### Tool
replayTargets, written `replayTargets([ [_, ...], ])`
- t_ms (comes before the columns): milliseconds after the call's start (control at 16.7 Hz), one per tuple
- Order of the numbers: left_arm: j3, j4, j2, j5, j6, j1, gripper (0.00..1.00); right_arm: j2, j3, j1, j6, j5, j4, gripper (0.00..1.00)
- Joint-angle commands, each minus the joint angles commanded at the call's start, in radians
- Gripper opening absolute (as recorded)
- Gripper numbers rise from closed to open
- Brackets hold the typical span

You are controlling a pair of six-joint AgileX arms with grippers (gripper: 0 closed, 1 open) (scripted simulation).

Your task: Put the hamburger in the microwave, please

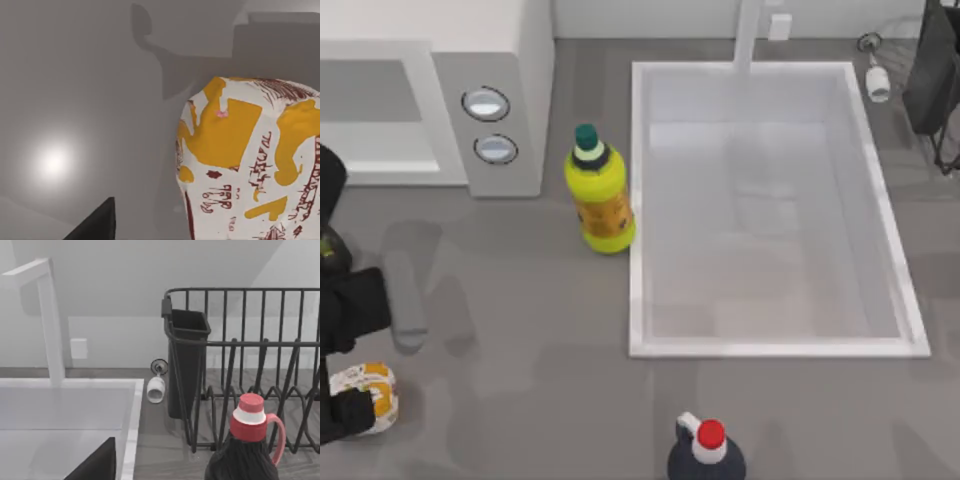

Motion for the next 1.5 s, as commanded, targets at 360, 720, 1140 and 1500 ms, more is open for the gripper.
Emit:
replayTargets([
  [360, -0.125, 0.27, 0.134, 0.0, 0.002, 0.0, 1.0, 0.0, 0.0, 0.0, 0.0, 0.0, 0.0, 1.0],
  [720, -0.141, 0.297, 0.153, 0.0, 0.003, 0.0, 0.92, 0.0, 0.0, 0.0, 0.0, 0.0, 0.0, 1.0],
  [1140, -0.141, 0.297, 0.153, 0.0, 0.003, 0.0, 0.4, 0.0, 0.0, 0.0, 0.0, 0.0, 0.0, 1.0],
  [1500, -0.141, 0.297, 0.153, 0.0, 0.003, 0.0, 0.0, 0.0, 0.0, 0.0, 0.0, 0.0, 0.0, 1.0],
])
